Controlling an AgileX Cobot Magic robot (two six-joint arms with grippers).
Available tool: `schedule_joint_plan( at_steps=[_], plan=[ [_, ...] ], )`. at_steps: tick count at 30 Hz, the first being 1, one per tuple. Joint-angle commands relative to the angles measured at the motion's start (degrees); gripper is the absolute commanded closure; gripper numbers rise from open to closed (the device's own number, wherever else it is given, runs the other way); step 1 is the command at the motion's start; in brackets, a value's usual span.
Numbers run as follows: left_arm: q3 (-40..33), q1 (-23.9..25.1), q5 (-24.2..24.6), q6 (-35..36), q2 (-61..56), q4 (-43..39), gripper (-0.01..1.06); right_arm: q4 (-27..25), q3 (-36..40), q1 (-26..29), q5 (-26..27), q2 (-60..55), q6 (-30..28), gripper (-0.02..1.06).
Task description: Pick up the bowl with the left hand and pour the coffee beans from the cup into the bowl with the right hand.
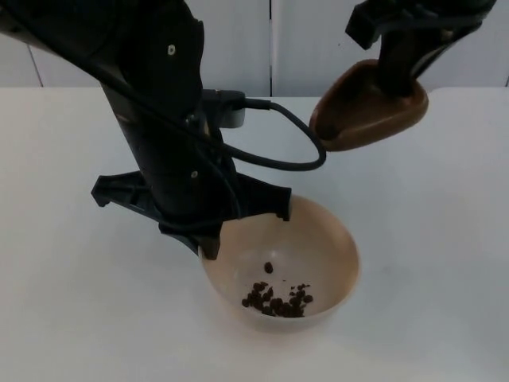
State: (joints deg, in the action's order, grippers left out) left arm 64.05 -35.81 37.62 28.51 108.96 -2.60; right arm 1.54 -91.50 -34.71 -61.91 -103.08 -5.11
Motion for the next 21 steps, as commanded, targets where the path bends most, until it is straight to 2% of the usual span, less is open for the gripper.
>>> schedule_joint_plan(
  at_steps=[1,8,10,12,14,18,19,21],
  plan=[
    [0.2,-0.1,-0.3,0.4,-0.2,0.2,1.05,-0.2,1.0,0.8,1.5,0.4,-0.5,1.05],
    [-0.2,0.8,0.8,0.4,-0.2,0.2,1.05,-1.5,5.8,4.5,5.8,0.4,-0.5,1.05],
    [-2.4,2.1,-1.6,0.3,-0.2,0.5,1.05,-4.6,8.8,7.7,8.9,0.4,-0.5,1.05],
    [-4.9,3.2,-5.5,-0.1,-0.2,0.5,1.05,-5.4,11.0,9.6,11.2,0.4,-0.5,1.05],
    [-5.7,3.9,-6.6,-0.1,0.0,0.5,1.05,-5.4,12.4,10.2,12.4,0.4,-0.5,1.05],
    [-6.6,6.0,-7.9,-0.3,0.1,0.2,1.05,-6.2,19.2,11.5,20.6,0.4,-0.5,1.05],
    [-6.6,6.0,-7.9,-0.3,0.1,0.2,1.05,-6.2,19.2,11.5,20.6,0.4,-0.5,1.05],
    [-6.6,6.1,-8.5,-0.3,0.1,-0.1,1.05,-6.3,22.0,11.7,24.5,0.4,-0.3,1.05]
  ],
)
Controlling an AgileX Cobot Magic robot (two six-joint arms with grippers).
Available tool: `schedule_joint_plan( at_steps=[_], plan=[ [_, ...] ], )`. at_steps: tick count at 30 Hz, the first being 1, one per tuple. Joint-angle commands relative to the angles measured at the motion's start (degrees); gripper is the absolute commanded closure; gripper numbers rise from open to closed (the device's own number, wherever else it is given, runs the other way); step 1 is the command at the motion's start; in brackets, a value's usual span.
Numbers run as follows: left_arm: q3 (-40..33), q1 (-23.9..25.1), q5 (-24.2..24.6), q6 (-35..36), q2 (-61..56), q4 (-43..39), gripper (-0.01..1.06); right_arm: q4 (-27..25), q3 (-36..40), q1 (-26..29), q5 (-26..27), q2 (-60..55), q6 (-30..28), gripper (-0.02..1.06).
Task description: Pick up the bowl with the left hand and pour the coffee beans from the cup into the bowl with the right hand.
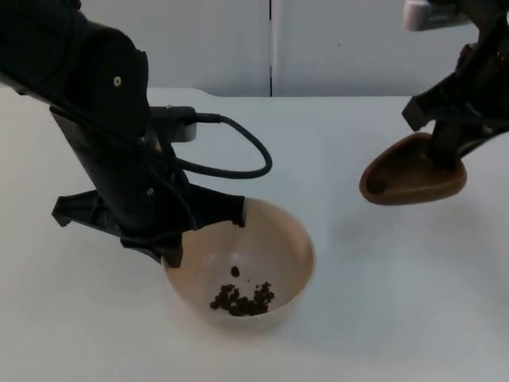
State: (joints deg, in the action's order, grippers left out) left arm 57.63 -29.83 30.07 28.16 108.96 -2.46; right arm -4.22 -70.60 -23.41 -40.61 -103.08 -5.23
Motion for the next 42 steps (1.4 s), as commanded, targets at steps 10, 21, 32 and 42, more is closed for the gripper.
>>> schedule_joint_plan(
  at_steps=[10,21,32,42],
  plan=[
    [-0.2,0.1,-1.0,0.0,0.3,-1.5,1.05,-1.0,5.3,0.4,9.9,-3.6,0.9,1.05],
    [-0.2,0.1,-0.9,0.0,0.3,-4.3,1.05,-0.9,5.3,2.4,15.3,-9.6,2.1,1.05],
    [-0.2,0.1,-1.2,-1.2,0.3,-4.8,1.05,-0.2,5.3,5.0,17.6,-14.1,2.2,1.05],
    [-0.2,0.1,-1.4,-1.2,0.3,-5.8,1.05,0.6,5.3,5.0,18.5,-15.7,2.2,1.05]
  ],
)
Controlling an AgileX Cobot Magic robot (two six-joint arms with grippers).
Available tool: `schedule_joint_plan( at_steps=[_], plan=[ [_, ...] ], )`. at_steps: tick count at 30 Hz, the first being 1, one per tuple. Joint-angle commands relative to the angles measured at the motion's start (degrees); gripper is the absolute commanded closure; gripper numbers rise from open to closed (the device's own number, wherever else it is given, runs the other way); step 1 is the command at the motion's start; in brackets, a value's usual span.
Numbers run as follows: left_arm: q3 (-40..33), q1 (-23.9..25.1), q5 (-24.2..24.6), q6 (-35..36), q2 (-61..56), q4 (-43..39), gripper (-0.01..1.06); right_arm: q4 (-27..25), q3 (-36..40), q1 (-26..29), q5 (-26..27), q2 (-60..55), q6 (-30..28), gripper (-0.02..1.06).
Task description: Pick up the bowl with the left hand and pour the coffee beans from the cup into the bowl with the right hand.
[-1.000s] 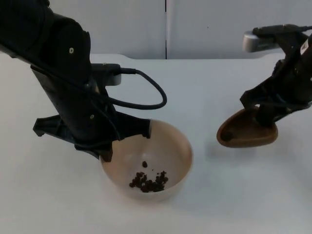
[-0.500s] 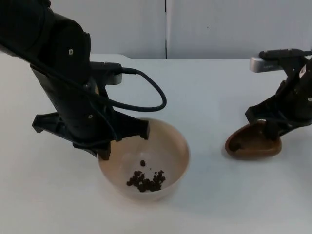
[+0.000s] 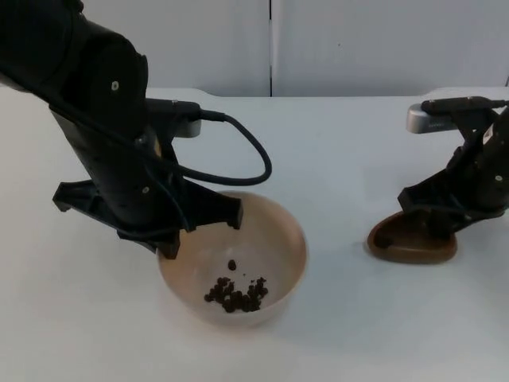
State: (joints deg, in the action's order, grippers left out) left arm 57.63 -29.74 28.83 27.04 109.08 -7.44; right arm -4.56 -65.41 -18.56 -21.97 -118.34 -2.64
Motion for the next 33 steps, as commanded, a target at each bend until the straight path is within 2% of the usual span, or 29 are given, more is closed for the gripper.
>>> schedule_joint_plan(
  at_steps=[1,4,5,9,10,14,15,18,19,20,23,30,33],
  plan=[
    [-0.2,0.1,-0.2,-0.1,0.2,-0.8,1.05,0.9,0.1,0.2,-0.2,-0.5,-0.4,1.04],
    [-0.2,0.1,-0.2,-0.1,0.2,-0.8,0.94,0.9,0.1,0.2,-0.2,-0.5,-0.2,0.98],
    [-0.2,0.1,-0.2,-0.1,0.2,-0.8,0.94,0.9,0.1,0.2,-0.2,-0.5,-0.2,0.98],
    [-0.2,0.1,-0.3,-0.1,0.2,-0.8,0.65,0.9,0.1,0.2,0.1,-0.5,0.5,0.80],
    [-0.2,0.1,-0.3,-0.1,0.2,-0.8,0.65,0.9,0.1,0.2,0.1,-0.5,0.5,0.80],
    [-0.2,0.1,-0.8,-0.1,0.2,-0.8,0.43,0.9,0.1,0.2,0.3,-0.5,0.7,0.61],
    [-0.2,0.1,-0.8,-0.1,0.2,-0.8,0.43,0.9,0.1,0.2,0.3,-0.5,0.7,0.61],
    [-0.2,0.1,-1.1,-0.1,0.2,-0.9,0.37,0.9,0.1,0.2,0.6,-0.5,0.7,0.49],
    [-0.2,0.1,-1.2,-0.1,-0.1,-1.0,0.37,0.6,0.1,0.2,0.7,-0.3,0.7,0.43],
    [-0.2,0.1,-1.2,-0.1,-0.1,-1.0,0.37,0.6,0.1,0.2,0.7,-0.3,0.7,0.43],
    [-0.2,0.1,-1.4,-0.1,-0.6,-1.0,0.37,-0.1,-0.1,0.2,0.4,0.4,0.7,0.34],
    [-0.1,0.1,-1.7,-0.1,-4.2,-1.2,0.37,-0.1,-0.1,0.2,-1.4,3.8,0.7,0.32],
    [-0.1,0.1,-1.8,-0.1,-7.6,-1.2,0.37,-0.1,-0.1,0.2,-4.5,7.6,0.5,0.32]
  ],
)
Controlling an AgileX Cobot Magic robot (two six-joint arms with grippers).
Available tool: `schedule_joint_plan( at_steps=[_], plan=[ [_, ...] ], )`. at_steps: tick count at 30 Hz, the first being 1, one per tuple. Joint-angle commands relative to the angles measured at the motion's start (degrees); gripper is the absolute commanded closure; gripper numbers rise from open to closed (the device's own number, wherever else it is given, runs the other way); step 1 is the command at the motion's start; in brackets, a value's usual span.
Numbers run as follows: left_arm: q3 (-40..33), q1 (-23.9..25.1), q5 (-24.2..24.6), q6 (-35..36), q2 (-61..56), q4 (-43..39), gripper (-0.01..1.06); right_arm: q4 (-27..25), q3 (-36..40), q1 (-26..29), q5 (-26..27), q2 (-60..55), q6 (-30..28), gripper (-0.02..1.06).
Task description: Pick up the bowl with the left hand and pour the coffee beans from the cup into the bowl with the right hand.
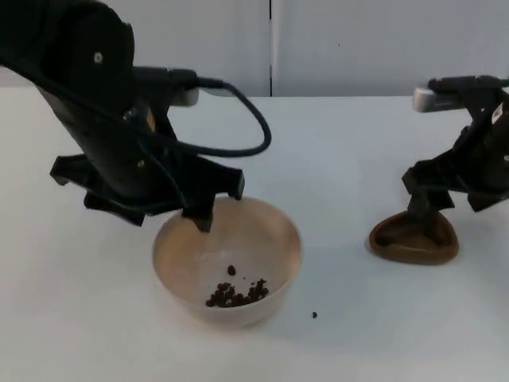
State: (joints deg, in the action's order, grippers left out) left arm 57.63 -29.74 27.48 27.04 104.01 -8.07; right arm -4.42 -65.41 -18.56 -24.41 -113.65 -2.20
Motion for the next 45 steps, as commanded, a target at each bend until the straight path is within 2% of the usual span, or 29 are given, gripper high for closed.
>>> schedule_joint_plan(
  at_steps=[1,22,27,37,40,45],
  plan=[
    [-0.1,0.1,-0.5,-0.1,-3.8,-0.6,0.37,-0.2,-0.1,0.2,-2.5,3.6,0.1,0.32],
    [-0.1,0.1,2.0,-1.8,-26.7,-0.3,0.37,-1.1,-0.1,0.1,-17.8,33.6,-2.4,0.32],
    [-0.2,0.1,4.2,-4.1,-31.1,0.7,0.37,-2.3,1.2,0.1,-18.2,39.8,-3.4,0.32],
    [-0.2,0.1,7.8,-11.6,-40.4,6.3,0.37,-2.3,9.2,0.1,-18.2,53.5,-3.4,0.32],
    [-0.2,0.1,8.8,-17.0,-44.3,10.5,0.37,-2.3,13.2,0.1,-18.2,59.8,-3.4,0.32],
    [-0.2,0.1,12.0,-21.1,-48.2,13.5,0.37,-2.3,17.4,0.1,-18.2,67.5,-3.4,0.32]
  ],
)
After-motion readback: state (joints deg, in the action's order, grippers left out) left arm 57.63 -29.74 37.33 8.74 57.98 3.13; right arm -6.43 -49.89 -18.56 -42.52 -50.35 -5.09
